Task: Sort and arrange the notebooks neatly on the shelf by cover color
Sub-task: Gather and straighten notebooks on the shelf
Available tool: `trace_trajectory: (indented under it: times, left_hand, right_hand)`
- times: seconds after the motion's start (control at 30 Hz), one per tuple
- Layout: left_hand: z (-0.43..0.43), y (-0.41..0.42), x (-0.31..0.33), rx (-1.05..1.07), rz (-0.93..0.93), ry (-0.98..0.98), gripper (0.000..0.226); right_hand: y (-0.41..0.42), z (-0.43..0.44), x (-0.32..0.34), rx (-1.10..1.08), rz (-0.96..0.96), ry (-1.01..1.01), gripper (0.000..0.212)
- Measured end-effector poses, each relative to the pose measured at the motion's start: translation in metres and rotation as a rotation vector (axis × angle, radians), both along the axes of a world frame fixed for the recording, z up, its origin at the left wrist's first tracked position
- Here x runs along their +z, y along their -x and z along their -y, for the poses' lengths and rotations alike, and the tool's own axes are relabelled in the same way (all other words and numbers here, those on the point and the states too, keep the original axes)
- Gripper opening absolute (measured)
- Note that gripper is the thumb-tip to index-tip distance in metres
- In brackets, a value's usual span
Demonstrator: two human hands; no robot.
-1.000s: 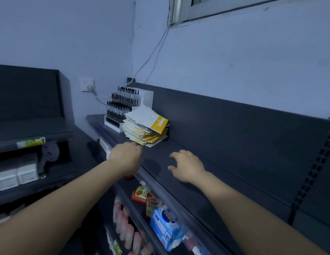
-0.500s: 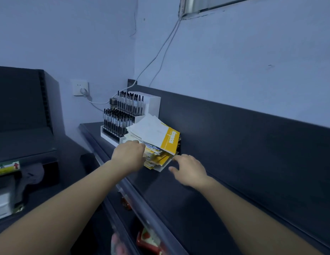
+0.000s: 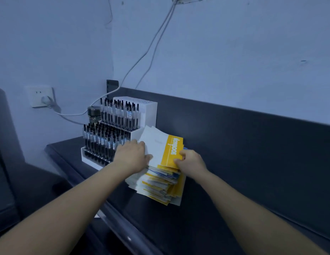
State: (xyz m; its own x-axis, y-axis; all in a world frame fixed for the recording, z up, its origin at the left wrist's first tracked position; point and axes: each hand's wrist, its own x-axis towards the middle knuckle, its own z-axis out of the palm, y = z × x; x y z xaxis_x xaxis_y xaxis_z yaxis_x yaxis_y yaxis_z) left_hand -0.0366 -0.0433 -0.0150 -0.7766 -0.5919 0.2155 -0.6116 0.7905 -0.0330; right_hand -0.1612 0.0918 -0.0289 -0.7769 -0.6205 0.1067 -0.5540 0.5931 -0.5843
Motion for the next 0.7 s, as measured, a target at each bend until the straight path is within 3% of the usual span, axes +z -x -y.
trace_trajectory:
  times: [0.13, 0.2, 0.5, 0.7]
  left_hand:
    - [0.013, 0.007, 0.003, -0.004, -0.050, 0.024, 0.050]
    - [0.015, 0.010, 0.005, -0.008, -0.070, 0.048, 0.049]
    - [0.012, 0.012, 0.001, 0.002, -0.132, 0.097, 0.043]
    - [0.017, 0.007, 0.001, 0.029, -0.200, 0.001, 0.044]
  right_hand:
    - [-0.004, 0.014, 0.004, -0.023, 0.031, -0.031, 0.037]
    - [0.002, 0.019, 0.004, -0.053, 0.081, -0.016, 0.024]
    - [0.015, 0.027, 0.008, -0.200, 0.620, 0.353, 0.025]
    - [0.009, 0.029, 0.009, -0.160, 0.724, 0.387, 0.016]
